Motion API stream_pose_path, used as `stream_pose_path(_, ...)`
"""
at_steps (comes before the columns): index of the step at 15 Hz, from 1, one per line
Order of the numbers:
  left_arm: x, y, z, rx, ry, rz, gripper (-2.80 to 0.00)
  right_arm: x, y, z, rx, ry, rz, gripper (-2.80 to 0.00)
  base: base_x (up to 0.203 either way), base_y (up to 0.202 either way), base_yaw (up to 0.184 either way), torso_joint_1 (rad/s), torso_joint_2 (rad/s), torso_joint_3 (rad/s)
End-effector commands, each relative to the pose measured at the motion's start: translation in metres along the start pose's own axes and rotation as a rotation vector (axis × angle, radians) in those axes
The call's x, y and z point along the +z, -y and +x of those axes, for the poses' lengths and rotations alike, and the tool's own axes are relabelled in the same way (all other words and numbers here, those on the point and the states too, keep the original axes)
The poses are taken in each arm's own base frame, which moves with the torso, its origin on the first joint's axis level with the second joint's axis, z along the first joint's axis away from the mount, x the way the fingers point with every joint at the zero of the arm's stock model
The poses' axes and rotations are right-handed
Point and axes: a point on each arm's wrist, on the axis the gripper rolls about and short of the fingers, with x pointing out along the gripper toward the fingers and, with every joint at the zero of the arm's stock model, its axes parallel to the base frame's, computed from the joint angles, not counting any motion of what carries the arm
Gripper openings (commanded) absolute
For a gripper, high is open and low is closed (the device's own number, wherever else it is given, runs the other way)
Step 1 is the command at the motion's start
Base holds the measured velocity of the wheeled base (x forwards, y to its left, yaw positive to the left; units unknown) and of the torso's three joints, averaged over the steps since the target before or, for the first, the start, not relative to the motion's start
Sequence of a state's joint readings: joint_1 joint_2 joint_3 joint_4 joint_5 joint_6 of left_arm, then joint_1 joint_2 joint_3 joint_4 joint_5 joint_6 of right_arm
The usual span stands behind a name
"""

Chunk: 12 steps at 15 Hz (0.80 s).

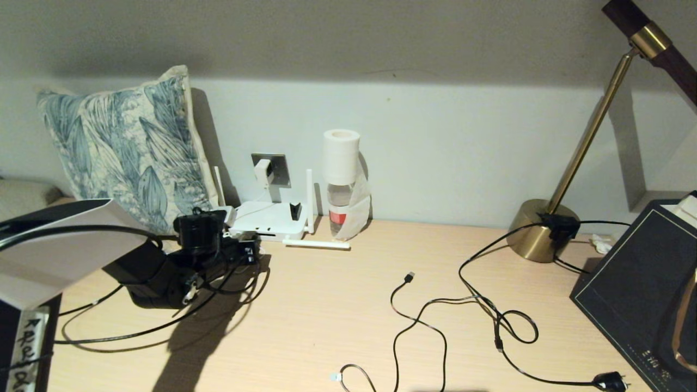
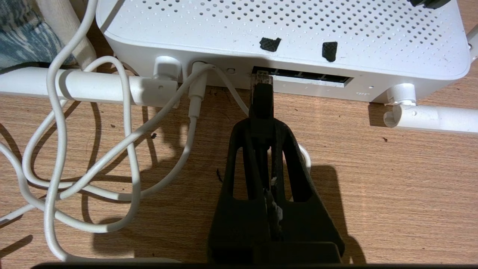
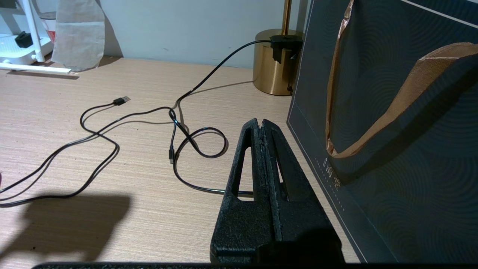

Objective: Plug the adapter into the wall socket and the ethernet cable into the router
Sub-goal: Plug cable into router interface

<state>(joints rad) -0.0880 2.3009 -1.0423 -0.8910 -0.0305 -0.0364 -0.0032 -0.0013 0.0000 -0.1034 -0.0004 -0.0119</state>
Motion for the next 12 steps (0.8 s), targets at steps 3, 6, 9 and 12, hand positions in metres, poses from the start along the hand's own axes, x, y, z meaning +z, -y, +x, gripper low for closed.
stream_pose_path(3,0.0000,0.0023,0.0004,-0.006,0.004,0.002,-2.80,-0.0099,-0.0001,0.0019,0.001,-0.036,0.000,-2.80,0.000,0.000,0.000,0.000,0.00,0.000)
stream_pose_path(6,0.0016,0.0030,0.0010,-0.007,0.010,0.002,-2.80,-0.0099,-0.0001,0.0019,0.001,-0.036,0.000,-2.80,0.000,0.000,0.000,0.000,0.00,0.000)
stream_pose_path(9,-0.0002,0.0033,0.0023,-0.008,0.006,0.003,-2.80,-0.0099,-0.0001,0.0019,0.001,-0.036,0.000,-2.80,0.000,0.000,0.000,0.000,0.00,0.000)
stream_pose_path(12,-0.0003,0.0036,0.0023,-0.008,0.006,0.003,-2.80,-0.0099,-0.0001,0.0019,0.002,-0.036,0.000,-2.80,0.000,0.000,0.000,0.000,0.00,0.000)
